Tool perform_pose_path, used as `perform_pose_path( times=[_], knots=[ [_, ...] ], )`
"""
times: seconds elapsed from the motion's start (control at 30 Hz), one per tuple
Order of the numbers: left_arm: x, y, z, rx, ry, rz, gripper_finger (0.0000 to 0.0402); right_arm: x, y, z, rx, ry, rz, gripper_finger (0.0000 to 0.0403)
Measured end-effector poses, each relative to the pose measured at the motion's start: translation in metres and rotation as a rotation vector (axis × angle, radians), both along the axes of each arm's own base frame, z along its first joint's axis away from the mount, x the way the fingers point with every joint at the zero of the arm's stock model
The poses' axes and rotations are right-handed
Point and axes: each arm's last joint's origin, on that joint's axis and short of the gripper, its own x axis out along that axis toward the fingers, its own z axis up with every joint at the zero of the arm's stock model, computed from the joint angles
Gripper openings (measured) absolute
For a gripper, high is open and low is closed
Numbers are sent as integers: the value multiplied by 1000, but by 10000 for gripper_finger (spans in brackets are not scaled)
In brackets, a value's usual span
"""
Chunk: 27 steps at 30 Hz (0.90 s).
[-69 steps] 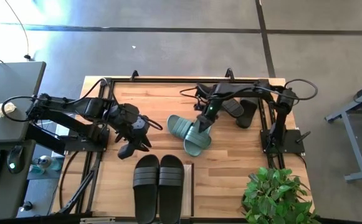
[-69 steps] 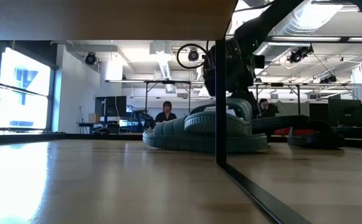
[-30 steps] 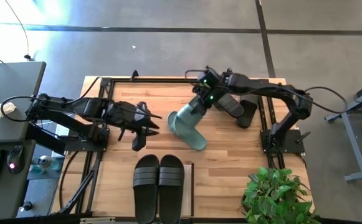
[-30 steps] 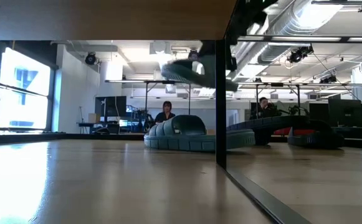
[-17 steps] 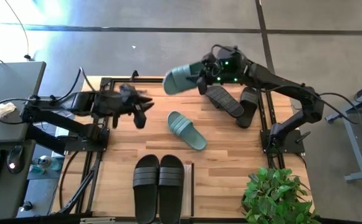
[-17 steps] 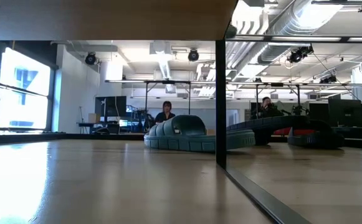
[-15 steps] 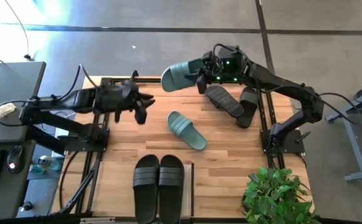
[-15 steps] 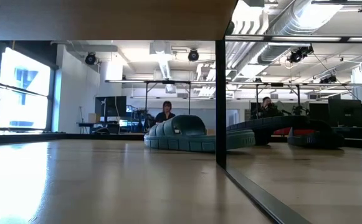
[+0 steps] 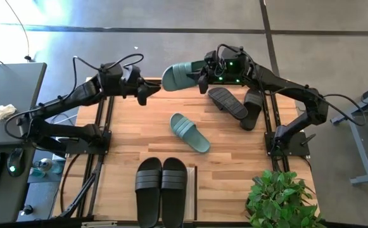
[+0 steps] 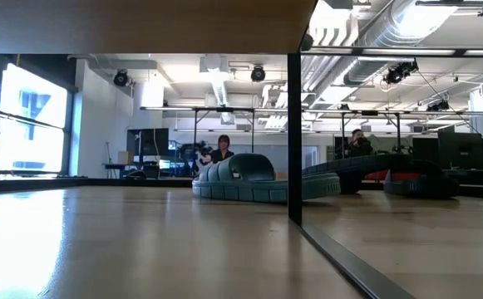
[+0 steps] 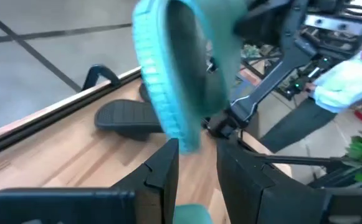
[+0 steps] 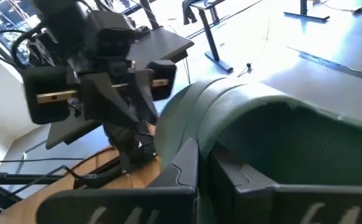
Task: Pick and place slides into the shelf
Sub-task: Put the green slipper under the shelf
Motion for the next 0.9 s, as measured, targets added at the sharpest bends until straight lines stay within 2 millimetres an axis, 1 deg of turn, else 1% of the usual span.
perform_pose_path(
  times=[0.13, 0.2, 0.27, 0.4, 0.57, 0.73, 0.9],
  knots=[
    [3, 12, -9, -32, 41, 26, 95, 0, 0, -1, 44, -5, -9, 0],
    [3, 14, -11, -45, 43, 11, 95, 3, -4, -6, 101, 5, -30, 0],
    [2, 14, -11, -45, 38, -36, 95, 8, -11, -15, 168, 27, -54, 0],
    [-5, 5, -4, -29, 16, -104, 95, 28, -25, -41, 289, 56, -74, 0],
    [-21, -8, 1, -38, 41, -103, 95, 57, -46, -73, 450, 20, 11, 0],
    [-42, -20, 1, -45, 117, -12, 95, 76, -64, -99, 565, -24, 64, 0],
    [-57, -29, -5, -78, 219, 74, 95, 88, -74, -123, 638, -21, 63, 0]
  ],
)
